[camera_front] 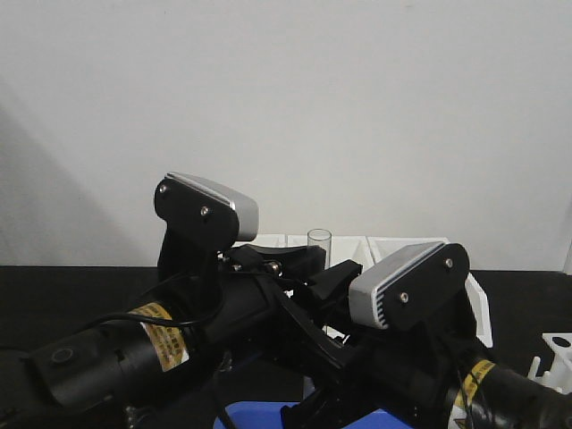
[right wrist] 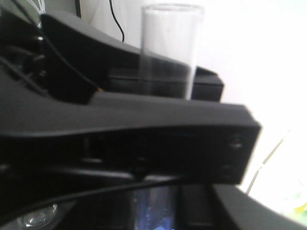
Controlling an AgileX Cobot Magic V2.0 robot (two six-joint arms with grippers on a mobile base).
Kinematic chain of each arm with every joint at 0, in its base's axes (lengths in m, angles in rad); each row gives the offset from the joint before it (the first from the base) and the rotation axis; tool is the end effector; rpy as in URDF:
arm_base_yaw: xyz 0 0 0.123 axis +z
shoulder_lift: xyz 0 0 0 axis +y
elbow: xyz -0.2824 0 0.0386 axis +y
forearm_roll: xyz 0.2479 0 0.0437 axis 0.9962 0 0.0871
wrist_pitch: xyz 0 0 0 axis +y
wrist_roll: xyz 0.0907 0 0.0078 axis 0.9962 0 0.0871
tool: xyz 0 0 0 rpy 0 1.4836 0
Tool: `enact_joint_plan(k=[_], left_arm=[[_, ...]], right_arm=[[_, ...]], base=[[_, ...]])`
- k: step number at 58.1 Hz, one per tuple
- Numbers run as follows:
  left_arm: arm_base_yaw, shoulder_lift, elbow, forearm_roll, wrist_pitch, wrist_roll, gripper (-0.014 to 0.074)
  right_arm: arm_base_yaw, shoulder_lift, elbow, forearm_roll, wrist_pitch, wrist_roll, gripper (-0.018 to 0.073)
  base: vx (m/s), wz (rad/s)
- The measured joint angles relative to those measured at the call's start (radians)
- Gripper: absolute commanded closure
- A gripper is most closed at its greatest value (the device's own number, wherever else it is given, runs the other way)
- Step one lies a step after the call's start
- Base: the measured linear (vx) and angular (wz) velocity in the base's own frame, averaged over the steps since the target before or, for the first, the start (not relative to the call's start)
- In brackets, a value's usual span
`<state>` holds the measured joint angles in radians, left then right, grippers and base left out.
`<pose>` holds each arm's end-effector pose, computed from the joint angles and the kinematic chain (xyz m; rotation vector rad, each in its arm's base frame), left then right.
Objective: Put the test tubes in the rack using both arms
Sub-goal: 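Bring the held tube to the right gripper and close the right gripper on it, then open the left gripper and withdraw it, leaving the tube in the right gripper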
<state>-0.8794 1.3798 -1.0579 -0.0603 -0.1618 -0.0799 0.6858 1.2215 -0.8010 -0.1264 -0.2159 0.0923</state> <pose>0.2073 -0.2491 0.3638 0.6079 1.5885 -0.7636 0.2106 0.1755 0.3293 -0.6213 1.5997 0.5115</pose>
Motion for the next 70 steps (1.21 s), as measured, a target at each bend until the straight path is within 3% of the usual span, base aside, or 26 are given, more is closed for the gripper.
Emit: enact_joint_plan(k=[8, 22, 33, 41, 50, 60, 70], left_arm=[[0.0, 0.0, 0.0, 0.0, 0.0, -0.001, 0.0614], [0.0, 0.0, 0.0, 0.0, 0.0, -0.001, 0.059], [0.0, 0.0, 0.0, 0.0, 0.0, -0.001, 0.0447], [0.0, 0.0, 0.0, 0.0, 0.0, -0.001, 0.0253], [0.0, 0.0, 0.0, 0.0, 0.0, -0.001, 0.011], [0.0, -0.022, -0.01, 0.0, 0.001, 0.002, 0.0093], [0.001, -0.075, -0.067, 0.0, 0.003, 0.053, 0.0099]], right_arm=[[0.0, 0.0, 0.0, 0.003, 0.0, 0.001, 0.0567], [0.0, 0.0, 0.0, 0.003, 0.0, 0.001, 0.057], [0.0, 0.0, 0.0, 0.003, 0.0, 0.001, 0.0568], [0.0, 0.0, 0.0, 0.003, 0.0, 0.001, 0.0568], [0.0, 0.0, 0.0, 0.002, 0.0, 0.001, 0.0568], [0.0, 0.0, 0.0, 0.002, 0.0, 0.001, 0.0568], [0.0, 0.0, 0.0, 0.002, 0.0, 0.001, 0.0567]], base=[[0.0, 0.0], [0.0, 0.0], [0.0, 0.0], [0.0, 0.0], [0.0, 0.0], [0.0, 0.0], [0.0, 0.0]])
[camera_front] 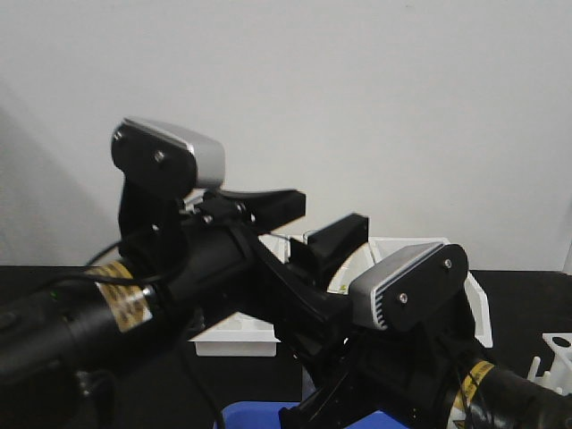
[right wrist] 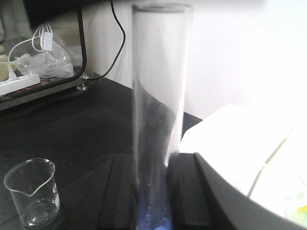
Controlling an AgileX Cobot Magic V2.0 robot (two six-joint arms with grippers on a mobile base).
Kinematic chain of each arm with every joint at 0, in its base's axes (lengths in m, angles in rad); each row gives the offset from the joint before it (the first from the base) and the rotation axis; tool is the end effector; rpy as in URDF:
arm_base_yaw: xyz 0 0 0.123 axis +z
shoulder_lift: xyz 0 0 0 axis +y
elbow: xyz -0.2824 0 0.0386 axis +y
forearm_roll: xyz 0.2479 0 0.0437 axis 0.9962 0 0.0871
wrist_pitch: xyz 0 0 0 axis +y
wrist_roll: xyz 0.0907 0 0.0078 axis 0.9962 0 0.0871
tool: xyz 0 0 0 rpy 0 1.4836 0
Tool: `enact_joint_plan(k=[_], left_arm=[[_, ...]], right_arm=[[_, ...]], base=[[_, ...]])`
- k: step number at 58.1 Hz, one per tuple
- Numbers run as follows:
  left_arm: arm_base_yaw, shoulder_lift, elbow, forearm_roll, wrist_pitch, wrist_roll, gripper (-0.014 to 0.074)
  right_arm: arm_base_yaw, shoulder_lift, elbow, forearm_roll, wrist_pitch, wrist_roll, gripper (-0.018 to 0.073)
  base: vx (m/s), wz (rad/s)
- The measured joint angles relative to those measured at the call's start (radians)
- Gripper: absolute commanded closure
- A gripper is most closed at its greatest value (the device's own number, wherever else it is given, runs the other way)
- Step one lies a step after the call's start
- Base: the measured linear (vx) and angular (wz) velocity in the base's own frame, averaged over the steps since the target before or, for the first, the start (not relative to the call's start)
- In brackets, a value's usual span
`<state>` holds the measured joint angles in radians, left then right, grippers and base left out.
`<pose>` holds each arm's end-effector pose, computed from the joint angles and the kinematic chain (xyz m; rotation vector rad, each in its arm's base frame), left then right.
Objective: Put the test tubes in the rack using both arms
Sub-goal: 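Open the left gripper and withdraw it, leaving the tube in the right gripper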
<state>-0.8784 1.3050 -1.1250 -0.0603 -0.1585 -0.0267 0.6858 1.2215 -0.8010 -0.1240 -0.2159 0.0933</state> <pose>0.1958 -0.2347 0.4101 0.5923 1.4369 -0.7631 0.2106 0.1754 0.3293 -0.6184 1.6010 0.5136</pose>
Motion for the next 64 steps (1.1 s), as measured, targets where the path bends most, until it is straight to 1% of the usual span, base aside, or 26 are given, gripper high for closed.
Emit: enact_joint_plan(k=[9, 18, 22, 28, 34, 44, 52, 53, 59, 64], left_arm=[[0.0, -0.064, -0.041, 0.0, 0.004, 0.049, 0.0099], [0.0, -0.153, -0.046, 0.0, 0.011, 0.092, 0.0099], [0.0, -0.196, -0.047, 0.0, 0.027, 0.098, 0.0099], [0.0, -0.251, -0.052, 0.0, 0.058, 0.102, 0.0099], [0.0, -0.285, -0.053, 0.0, 0.101, 0.104, 0.0099], [0.0, -0.294, -0.053, 0.0, 0.183, 0.105, 0.0099], [0.0, -0.294, -0.053, 0.0, 0.235, 0.105, 0.0099], [0.0, -0.294, -0.053, 0.0, 0.267, 0.105, 0.0099], [0.0, -0.294, -0.053, 0.0, 0.293, 0.105, 0.0099], [0.0, -0.294, -0.053, 0.0, 0.319, 0.105, 0.0099]], right_arm=[[0.0, 0.0, 0.0, 0.0, 0.001, 0.0, 0.0567], [-0.005, 0.0, 0.0, 0.0, 0.001, -0.008, 0.0567], [-0.025, 0.0, 0.0, 0.0, 0.001, -0.014, 0.0567], [-0.086, 0.0, 0.0, 0.001, -0.003, -0.019, 0.0567], [-0.175, 0.0, 0.0, 0.001, -0.021, -0.019, 0.0567], [-0.377, 0.0, 0.0, 0.012, -0.045, -0.019, 0.0567], [-0.548, 0.0, 0.0, 0.045, -0.053, -0.019, 0.0566], [-0.69, 0.0, 0.005, 0.049, -0.067, -0.019, 0.0566], [-0.785, 0.0, 0.05, 0.049, -0.125, -0.019, 0.0566], [-0.856, 0.0, 0.13, 0.05, -0.214, -0.019, 0.0566]], base=[[0.0, 0.0], [0.0, 0.0], [0.0, 0.0], [0.0, 0.0], [0.0, 0.0], [0.0, 0.0], [0.0, 0.0], [0.0, 0.0], [0.0, 0.0], [0.0, 0.0]])
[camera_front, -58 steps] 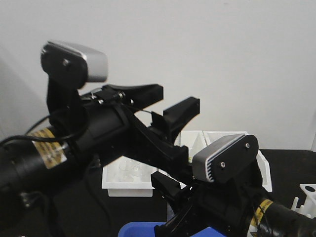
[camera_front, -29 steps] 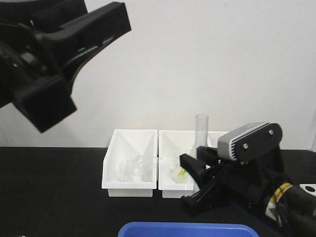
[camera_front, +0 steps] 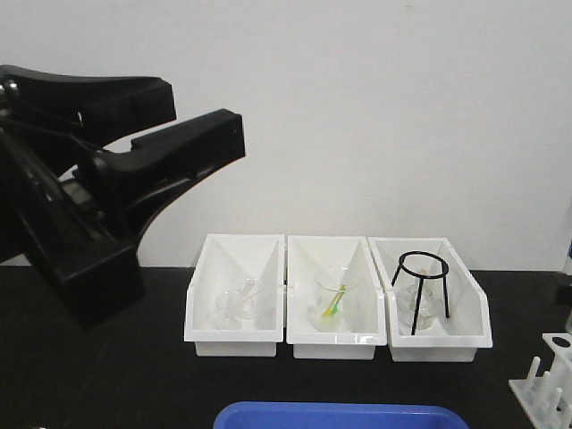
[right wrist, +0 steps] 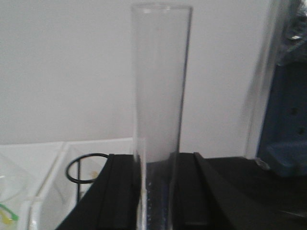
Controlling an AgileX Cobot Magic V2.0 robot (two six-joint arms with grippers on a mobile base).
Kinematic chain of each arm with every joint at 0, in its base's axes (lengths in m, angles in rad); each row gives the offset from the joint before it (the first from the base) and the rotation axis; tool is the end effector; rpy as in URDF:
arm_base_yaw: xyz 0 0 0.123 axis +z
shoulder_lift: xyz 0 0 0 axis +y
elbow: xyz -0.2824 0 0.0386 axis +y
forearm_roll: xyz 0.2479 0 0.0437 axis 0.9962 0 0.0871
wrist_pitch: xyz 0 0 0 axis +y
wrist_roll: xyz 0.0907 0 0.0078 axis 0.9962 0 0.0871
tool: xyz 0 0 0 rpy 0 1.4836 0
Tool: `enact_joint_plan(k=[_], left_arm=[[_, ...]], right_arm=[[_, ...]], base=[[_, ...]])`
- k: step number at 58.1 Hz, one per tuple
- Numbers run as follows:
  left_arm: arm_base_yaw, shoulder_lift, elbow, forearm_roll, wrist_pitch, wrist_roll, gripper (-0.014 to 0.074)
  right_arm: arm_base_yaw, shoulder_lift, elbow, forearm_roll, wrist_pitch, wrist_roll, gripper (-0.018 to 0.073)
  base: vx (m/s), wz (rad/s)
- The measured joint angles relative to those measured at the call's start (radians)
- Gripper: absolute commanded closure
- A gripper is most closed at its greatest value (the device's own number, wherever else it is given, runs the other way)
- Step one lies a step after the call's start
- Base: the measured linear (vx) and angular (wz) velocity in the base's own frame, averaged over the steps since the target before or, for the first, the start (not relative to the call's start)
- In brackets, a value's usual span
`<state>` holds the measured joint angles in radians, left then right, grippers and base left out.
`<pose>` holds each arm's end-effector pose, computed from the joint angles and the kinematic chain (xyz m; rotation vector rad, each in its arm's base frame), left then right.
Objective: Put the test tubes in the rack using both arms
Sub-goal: 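Open the left gripper and withdraw it, leaving the tube in the right gripper, then carry the tube with the right gripper over the white test tube rack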
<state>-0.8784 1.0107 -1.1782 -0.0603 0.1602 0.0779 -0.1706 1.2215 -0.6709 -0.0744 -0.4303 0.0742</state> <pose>0.1337 -0.1626 0.4757 0.6643 1.3624 -0.7014 0.2613 -0.0422 0.3059 0.1181 1.6015 -0.1023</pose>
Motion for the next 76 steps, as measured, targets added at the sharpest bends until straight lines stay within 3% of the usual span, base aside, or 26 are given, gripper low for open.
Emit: enact_joint_plan(k=[9, 21, 57, 76], left_arm=[[0.0, 0.0, 0.0, 0.0, 0.043, 0.0, 0.0099], [0.0, 0.0, 0.0, 0.007, 0.077, 0.0, 0.0099], [0.0, 0.0, 0.0, 0.077, 0.155, 0.0, 0.0099], [0.0, 0.0, 0.0, 0.095, 0.155, 0.0, 0.0099]], right_arm=[[-0.101, 0.0, 0.127, -0.013, -0.154, 0.0, 0.0566], [-0.17, 0.025, 0.149, -0.012, -0.199, 0.0, 0.0566], [-0.175, 0.32, 0.15, -0.015, -0.501, 0.042, 0.0566], [-0.175, 0.404, 0.149, -0.015, -0.547, 0.042, 0.0564]], base=[[0.0, 0.0], [0.0, 0.0], [0.0, 0.0], [0.0, 0.0]])
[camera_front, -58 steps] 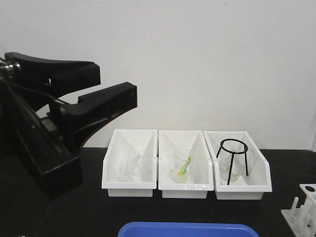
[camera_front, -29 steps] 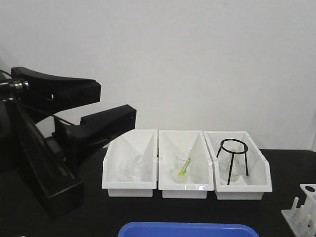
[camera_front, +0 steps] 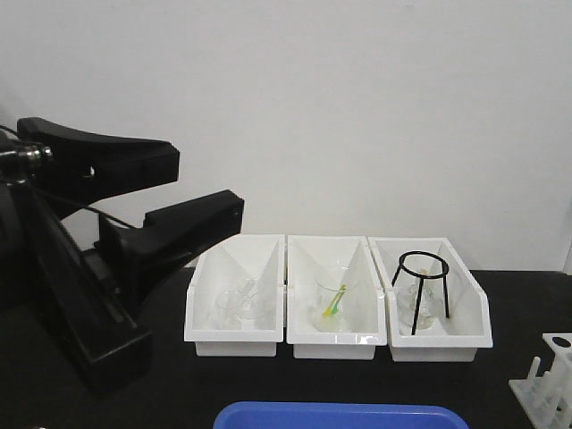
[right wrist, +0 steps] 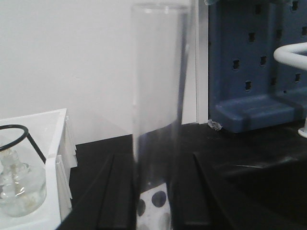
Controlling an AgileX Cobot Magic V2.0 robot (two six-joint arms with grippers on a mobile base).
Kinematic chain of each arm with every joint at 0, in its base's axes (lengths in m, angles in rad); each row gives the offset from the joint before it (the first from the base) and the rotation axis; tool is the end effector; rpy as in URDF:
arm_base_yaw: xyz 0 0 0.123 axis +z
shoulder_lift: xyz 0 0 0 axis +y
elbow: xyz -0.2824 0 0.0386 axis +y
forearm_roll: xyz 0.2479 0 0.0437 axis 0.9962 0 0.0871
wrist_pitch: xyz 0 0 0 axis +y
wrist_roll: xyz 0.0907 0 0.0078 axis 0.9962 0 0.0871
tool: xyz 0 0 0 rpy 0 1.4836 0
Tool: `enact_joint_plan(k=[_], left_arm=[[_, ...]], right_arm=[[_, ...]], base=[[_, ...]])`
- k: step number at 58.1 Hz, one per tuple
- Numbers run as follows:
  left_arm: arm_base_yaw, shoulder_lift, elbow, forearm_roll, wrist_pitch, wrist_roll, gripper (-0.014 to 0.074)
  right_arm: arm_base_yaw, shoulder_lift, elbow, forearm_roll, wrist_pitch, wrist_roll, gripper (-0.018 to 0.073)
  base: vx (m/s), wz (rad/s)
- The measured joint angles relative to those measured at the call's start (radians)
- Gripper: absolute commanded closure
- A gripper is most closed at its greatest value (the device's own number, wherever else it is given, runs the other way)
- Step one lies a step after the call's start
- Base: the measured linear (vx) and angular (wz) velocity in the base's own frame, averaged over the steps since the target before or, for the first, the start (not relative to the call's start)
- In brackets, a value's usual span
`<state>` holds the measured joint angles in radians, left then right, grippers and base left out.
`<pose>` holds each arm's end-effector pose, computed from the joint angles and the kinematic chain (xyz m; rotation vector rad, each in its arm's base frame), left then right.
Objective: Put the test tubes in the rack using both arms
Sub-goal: 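Carry the tube with the right gripper over the white test tube rack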
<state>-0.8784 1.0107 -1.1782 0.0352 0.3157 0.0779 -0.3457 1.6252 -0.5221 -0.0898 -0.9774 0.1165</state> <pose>0.1353 -0.1615 0.4615 0.7823 1.4677 -0.5772 0.2802 -0.0937 0.1975 0.2733 1.5900 -0.1563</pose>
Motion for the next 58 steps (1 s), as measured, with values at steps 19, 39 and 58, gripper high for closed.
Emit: enact_joint_plan(k=[19, 39, 58], left_arm=[[0.0, 0.0, 0.0, 0.0, 0.0, 0.0, 0.0099], [0.0, 0.0, 0.0, 0.0, 0.0, -0.002, 0.0099], [0.0, 0.0, 0.0, 0.0, 0.0, -0.003, 0.0099]], right_arm=[[0.0, 0.087, -0.001, 0.0, -0.008, 0.0, 0.0564], [0.0, 0.235, -0.006, -0.008, -0.134, 0.001, 0.0562], [0.0, 0.281, -0.013, -0.008, -0.231, 0.0, 0.0534]], base=[[0.0, 0.0], [0.0, 0.0], [0.0, 0.0]])
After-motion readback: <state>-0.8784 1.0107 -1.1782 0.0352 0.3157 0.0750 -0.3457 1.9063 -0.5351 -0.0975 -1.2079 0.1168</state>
